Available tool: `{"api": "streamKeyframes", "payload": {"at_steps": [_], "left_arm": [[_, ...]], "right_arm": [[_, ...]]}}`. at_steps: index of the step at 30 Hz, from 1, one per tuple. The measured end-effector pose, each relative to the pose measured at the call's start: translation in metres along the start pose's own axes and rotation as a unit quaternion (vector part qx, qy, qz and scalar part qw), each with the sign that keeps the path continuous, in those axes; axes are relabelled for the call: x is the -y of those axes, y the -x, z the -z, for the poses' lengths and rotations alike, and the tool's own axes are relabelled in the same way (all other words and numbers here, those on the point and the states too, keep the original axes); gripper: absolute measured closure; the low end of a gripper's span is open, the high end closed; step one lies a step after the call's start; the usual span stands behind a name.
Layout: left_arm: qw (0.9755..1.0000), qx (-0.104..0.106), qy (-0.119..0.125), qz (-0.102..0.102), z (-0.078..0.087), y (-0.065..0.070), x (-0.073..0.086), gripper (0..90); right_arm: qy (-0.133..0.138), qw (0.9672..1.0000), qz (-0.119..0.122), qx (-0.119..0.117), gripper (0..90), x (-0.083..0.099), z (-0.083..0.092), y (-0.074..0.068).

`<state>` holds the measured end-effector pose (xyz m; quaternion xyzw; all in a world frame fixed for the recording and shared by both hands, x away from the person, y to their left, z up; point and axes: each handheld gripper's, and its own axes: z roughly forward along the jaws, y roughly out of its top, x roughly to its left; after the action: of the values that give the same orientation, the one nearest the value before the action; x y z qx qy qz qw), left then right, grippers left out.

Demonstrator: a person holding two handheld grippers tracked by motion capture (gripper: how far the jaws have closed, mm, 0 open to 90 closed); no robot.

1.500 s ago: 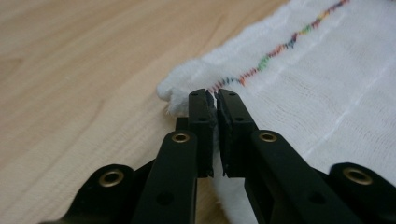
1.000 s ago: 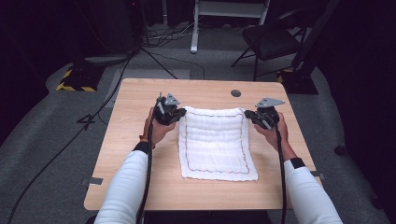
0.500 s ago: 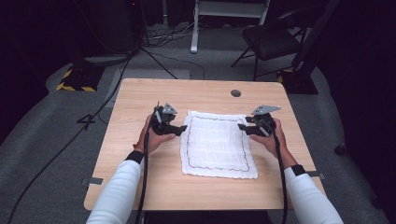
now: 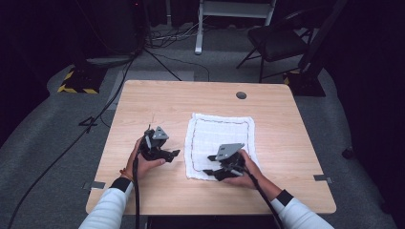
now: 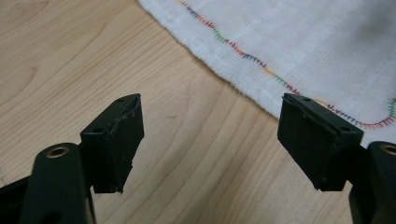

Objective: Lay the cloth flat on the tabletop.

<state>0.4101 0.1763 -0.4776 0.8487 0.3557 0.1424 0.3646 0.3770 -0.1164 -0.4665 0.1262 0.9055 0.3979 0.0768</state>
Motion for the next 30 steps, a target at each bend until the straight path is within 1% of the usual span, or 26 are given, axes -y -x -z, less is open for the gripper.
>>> {"api": "streamKeyframes", "payload": {"at_steps": [1,3,4,6,7,8,9,10,12,13,14,16,17,18,19,20,22,23,24,25,26,28,29,30], "left_arm": [[1.0,0.001,-0.001,0.001,0.0,0.0,0.001,23.7],[0.9998,-0.013,-0.009,-0.011,-0.002,-0.001,0.003,23.4],[0.9999,-0.011,-0.009,-0.008,-0.004,-0.001,0.003,23.3],[0.9999,-0.011,-0.011,-0.005,-0.006,-0.002,0.004,23.2],[0.9998,-0.014,-0.011,-0.006,-0.007,-0.002,0.004,23.0],[0.9998,-0.017,-0.009,-0.009,-0.007,-0.002,0.003,23.0],[0.9997,-0.022,-0.005,-0.006,-0.007,-0.002,0.003,22.9],[0.9997,-0.022,-0.001,-0.004,-0.007,-0.003,0.003,22.9],[0.9995,-0.031,0.004,-0.006,-0.008,-0.004,0.001,22.9],[0.9995,-0.03,0.005,-0.002,-0.009,-0.005,0.0,23.1],[0.9997,-0.022,0.006,0.008,-0.011,-0.007,-0.002,22.4],[0.9996,-0.017,0.01,0.021,-0.014,-0.01,-0.007,21.9],[0.9993,-0.021,0.013,0.028,-0.016,-0.011,-0.009,22.0],[0.999,-0.036,0.015,0.024,-0.018,-0.012,-0.012,22.8],[0.9988,-0.038,0.005,0.029,-0.021,-0.013,-0.015,23.8],[0.9988,-0.031,0.0,0.037,-0.024,-0.015,-0.018,23.2],[0.9985,-0.028,0.009,0.047,-0.027,-0.018,-0.024,22.8],[0.9979,-0.028,0.013,0.057,-0.03,-0.02,-0.028,22.8],[0.9976,-0.025,0.018,0.062,-0.031,-0.021,-0.03,22.7],[0.9973,-0.027,0.023,0.063,-0.032,-0.022,-0.033,22.8],[0.9971,-0.026,0.022,0.068,-0.035,-0.023,-0.035,22.7],[0.9972,-0.03,0.017,0.066,-0.04,-0.024,-0.041,22.5],[0.997,-0.038,0.022,0.064,-0.042,-0.024,-0.043,22.0],[0.9968,-0.036,0.024,0.067,-0.044,-0.025,-0.045,22.0]], "right_arm": [[-0.004,0.9998,0.01,-0.014,45.5,-0.003,-0.008,-0.009],[-0.009,0.9994,0.024,-0.024,45.8,-0.006,-0.019,-0.021],[-0.011,0.999,0.03,-0.03,46.3,-0.008,-0.026,-0.026],[-0.016,0.9988,0.035,-0.032,47.5,-0.009,-0.035,-0.029],[-0.018,0.9987,0.033,-0.034,47.8,-0.009,-0.04,-0.029],[-0.018,0.9989,0.03,-0.033,48.4,-0.01,-0.045,-0.03],[-0.02,0.9989,0.03,-0.029,49.3,-0.01,-0.048,-0.03],[-0.025,0.9989,0.031,-0.025,50.2,-0.01,-0.052,-0.03],[-0.019,0.9993,0.026,-0.021,53.9,-0.011,-0.055,-0.028],[-0.018,0.9994,0.024,-0.017,57.6,-0.012,-0.056,-0.027],[-0.016,0.9996,0.02,-0.013,62.5,-0.012,-0.056,-0.026],[-0.014,0.9998,0.013,-0.004,70.9,-0.012,-0.057,-0.024],[-0.014,0.9998,0.011,0.0,73.9,-0.012,-0.056,-0.023],[-0.015,0.9998,0.01,0.002,76.3,-0.012,-0.056,-0.022],[-0.018,0.9997,0.014,0.005,79.9,-0.012,-0.056,-0.023],[-0.021,0.9996,0.018,0.006,83.8,-0.013,-0.055,-0.023],[-0.021,0.9996,0.017,-0.002,85.2,-0.012,-0.054,-0.024],[-0.02,0.9996,0.017,-0.005,85.5,-0.012,-0.053,-0.025],[-0.022,0.9995,0.018,-0.013,85.7,-0.011,-0.052,-0.025],[-0.022,0.9994,0.017,-0.017,85.8,-0.011,-0.052,-0.027],[-0.025,0.9992,0.022,-0.021,85.8,-0.011,-0.051,-0.029],[-0.029,0.9988,0.029,-0.028,85.9,-0.012,-0.05,-0.036],[-0.029,0.9986,0.031,-0.032,85.9,-0.012,-0.05,-0.039],[-0.031,0.9983,0.034,-0.035,85.8,-0.012,-0.05,-0.042]]}}
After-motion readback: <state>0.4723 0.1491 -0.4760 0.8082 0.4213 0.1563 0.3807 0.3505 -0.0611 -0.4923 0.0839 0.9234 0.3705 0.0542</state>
